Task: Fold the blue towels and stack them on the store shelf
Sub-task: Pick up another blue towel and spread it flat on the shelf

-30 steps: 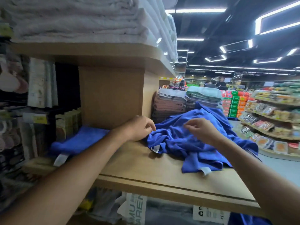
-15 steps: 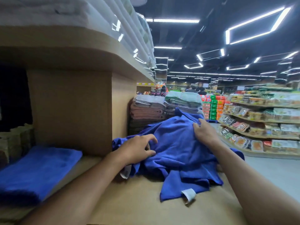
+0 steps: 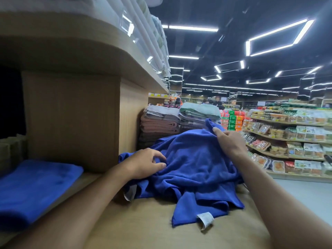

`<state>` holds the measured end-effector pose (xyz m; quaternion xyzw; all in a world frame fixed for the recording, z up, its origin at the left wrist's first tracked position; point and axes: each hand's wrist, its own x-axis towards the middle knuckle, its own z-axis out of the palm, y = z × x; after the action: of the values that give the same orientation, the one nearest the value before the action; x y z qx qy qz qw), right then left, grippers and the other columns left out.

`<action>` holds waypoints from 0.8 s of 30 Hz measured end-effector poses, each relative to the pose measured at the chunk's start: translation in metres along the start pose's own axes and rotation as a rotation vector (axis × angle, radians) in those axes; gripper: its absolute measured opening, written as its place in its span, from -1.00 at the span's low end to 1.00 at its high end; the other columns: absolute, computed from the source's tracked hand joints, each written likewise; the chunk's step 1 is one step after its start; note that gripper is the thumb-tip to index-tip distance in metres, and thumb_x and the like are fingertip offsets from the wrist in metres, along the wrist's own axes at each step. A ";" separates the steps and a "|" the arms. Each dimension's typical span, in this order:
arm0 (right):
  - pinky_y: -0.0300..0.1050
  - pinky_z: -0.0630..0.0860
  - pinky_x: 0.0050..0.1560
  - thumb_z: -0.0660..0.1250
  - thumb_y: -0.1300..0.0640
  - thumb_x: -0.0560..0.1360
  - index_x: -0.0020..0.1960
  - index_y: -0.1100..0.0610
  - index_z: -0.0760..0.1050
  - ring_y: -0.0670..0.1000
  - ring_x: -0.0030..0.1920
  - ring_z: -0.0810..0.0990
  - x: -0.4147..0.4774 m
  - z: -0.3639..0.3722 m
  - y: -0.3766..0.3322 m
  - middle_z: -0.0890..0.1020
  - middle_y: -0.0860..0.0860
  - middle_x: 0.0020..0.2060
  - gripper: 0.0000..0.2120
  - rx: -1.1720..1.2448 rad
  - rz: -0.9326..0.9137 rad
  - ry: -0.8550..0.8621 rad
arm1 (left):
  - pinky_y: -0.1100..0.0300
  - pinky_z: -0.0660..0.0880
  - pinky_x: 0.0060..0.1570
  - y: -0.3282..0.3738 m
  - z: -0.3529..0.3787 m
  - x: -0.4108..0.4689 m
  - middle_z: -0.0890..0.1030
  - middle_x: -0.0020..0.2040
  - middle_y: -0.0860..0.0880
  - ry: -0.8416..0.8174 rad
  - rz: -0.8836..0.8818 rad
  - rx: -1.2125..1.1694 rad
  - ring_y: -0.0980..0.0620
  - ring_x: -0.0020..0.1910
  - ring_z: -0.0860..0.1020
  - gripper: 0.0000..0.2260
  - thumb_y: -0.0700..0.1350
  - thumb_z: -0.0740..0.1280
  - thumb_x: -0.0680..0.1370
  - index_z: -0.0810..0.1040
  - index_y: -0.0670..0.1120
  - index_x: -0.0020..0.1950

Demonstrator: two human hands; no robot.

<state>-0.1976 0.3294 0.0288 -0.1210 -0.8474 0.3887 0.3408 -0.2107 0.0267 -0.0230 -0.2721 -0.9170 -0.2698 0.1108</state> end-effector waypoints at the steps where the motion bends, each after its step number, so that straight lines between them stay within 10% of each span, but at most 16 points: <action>1: -0.01 0.32 -0.26 0.21 -0.25 0.55 -0.51 0.07 0.46 0.12 -0.33 0.48 0.000 0.001 0.000 0.50 -0.02 -0.48 -0.43 -0.034 -0.013 0.019 | 0.28 0.32 -0.37 0.000 0.000 0.000 0.50 -0.47 0.21 0.010 -0.001 -0.004 0.24 -0.46 0.45 -0.78 0.21 0.33 0.47 0.63 0.26 0.07; 5: -0.05 0.39 -0.15 0.44 -0.04 0.51 -0.05 0.09 0.46 0.13 -0.08 0.58 -0.003 0.002 0.002 0.58 0.00 -0.17 -0.76 0.103 -0.023 -0.007 | 0.28 0.39 -0.27 0.003 -0.001 -0.002 0.55 -0.37 0.36 0.036 -0.009 -0.036 0.35 -0.33 0.51 -0.82 0.17 0.36 0.50 0.68 0.22 0.04; 7: -0.11 0.41 -0.05 0.50 0.03 0.48 0.23 0.11 0.46 0.10 0.01 0.59 -0.006 -0.003 -0.002 0.59 0.01 -0.04 -0.60 0.140 -0.054 0.020 | 0.15 0.54 -0.14 0.007 -0.001 -0.002 0.67 -0.24 0.23 0.080 -0.018 -0.154 0.28 -0.27 0.57 -0.87 0.05 0.40 0.55 0.72 0.10 0.01; 10: -0.23 0.49 -0.16 0.47 0.18 0.53 0.06 0.06 0.66 0.06 -0.03 0.68 -0.025 -0.017 -0.028 0.69 -0.07 -0.15 -0.88 0.332 -0.304 -0.053 | 0.14 0.47 -0.43 0.024 -0.005 -0.006 0.61 -0.34 -0.06 0.157 -0.080 -0.464 0.08 -0.47 0.48 -0.78 0.00 0.33 0.63 0.71 -0.07 -0.03; 13: -0.31 0.58 -0.04 0.46 0.18 0.53 0.17 0.01 0.69 -0.11 0.02 0.69 -0.054 -0.031 -0.047 0.74 -0.04 0.03 -0.77 0.614 -0.468 -0.838 | 0.28 0.40 -0.49 0.038 -0.018 -0.011 0.64 -0.29 -0.06 -0.002 -0.284 -0.971 0.01 -0.46 0.52 -0.50 0.25 0.13 0.65 0.68 -0.11 0.04; 16: -0.09 0.65 0.01 0.47 0.02 0.52 0.39 0.09 0.54 0.03 -0.01 0.71 -0.067 -0.037 -0.051 0.68 0.11 0.13 -0.53 0.658 -0.263 -1.508 | 0.12 0.62 -0.14 0.037 -0.022 -0.014 0.71 0.05 -0.17 -0.253 -0.279 -1.245 -0.11 -0.06 0.70 -0.36 0.37 0.10 0.60 0.69 -0.13 0.17; 19: -0.28 0.59 -0.32 0.48 -0.10 0.44 0.22 0.02 0.67 -0.10 -0.31 0.63 -0.058 -0.035 -0.051 0.69 0.06 -0.04 -0.61 0.841 -0.144 -1.203 | -0.15 0.46 0.35 0.034 -0.014 -0.016 0.59 0.28 -0.30 -0.211 -0.212 -1.153 -0.20 0.28 0.57 -0.54 0.11 0.30 0.63 0.57 -0.24 0.32; 24: -0.24 0.50 -0.43 0.54 0.04 0.46 0.19 -0.04 0.63 -0.07 -0.36 0.61 -0.045 -0.024 -0.038 0.69 -0.03 0.06 -0.69 0.409 -0.246 -0.542 | -0.05 0.61 0.13 0.028 -0.012 -0.012 0.69 0.09 -0.27 0.041 -0.272 -1.082 -0.17 0.04 0.68 -0.82 -0.18 0.36 0.60 0.64 -0.24 0.15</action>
<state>-0.1465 0.2968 0.0464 0.1602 -0.8198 0.5243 0.1652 -0.1839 0.0346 -0.0050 -0.1642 -0.6724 -0.7190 -0.0626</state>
